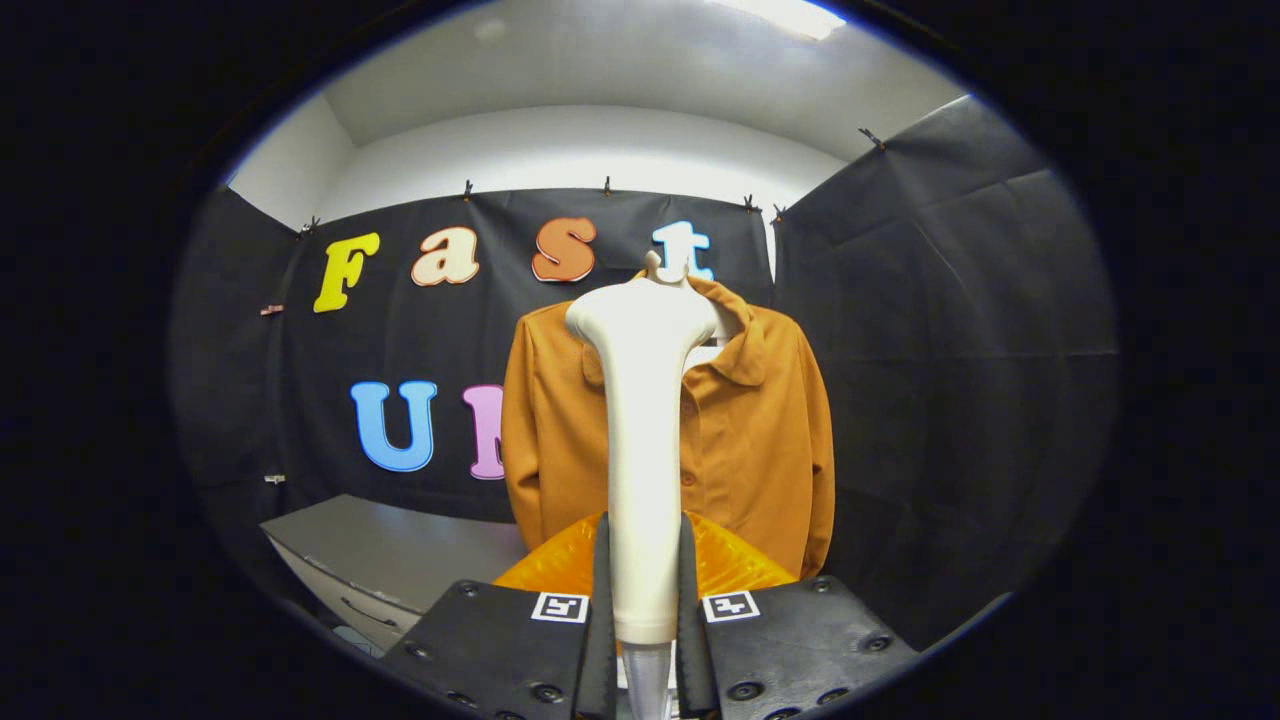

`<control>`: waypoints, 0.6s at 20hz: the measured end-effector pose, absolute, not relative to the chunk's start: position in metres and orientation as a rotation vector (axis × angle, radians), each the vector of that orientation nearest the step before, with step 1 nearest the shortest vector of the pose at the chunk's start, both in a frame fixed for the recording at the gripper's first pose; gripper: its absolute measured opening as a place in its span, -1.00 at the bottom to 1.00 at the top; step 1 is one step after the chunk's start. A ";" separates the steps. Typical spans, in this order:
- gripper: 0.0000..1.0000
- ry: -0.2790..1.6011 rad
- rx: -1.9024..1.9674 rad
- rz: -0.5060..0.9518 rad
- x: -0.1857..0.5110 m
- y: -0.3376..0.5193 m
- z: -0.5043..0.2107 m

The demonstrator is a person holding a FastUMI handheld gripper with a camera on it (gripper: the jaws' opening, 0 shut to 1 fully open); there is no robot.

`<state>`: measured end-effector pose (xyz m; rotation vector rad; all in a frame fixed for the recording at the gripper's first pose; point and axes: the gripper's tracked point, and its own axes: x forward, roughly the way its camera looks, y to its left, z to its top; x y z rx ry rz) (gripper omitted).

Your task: Iron the clothes twice with a garment steamer, once on the left side and once on the right side.

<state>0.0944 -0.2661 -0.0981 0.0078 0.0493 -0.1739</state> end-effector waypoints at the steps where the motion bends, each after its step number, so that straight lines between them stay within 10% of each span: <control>1: -0.47 0.030 0.007 -0.182 0.098 -0.271 -0.090; 12: -0.47 -0.036 0.025 -0.252 0.146 -0.343 -0.076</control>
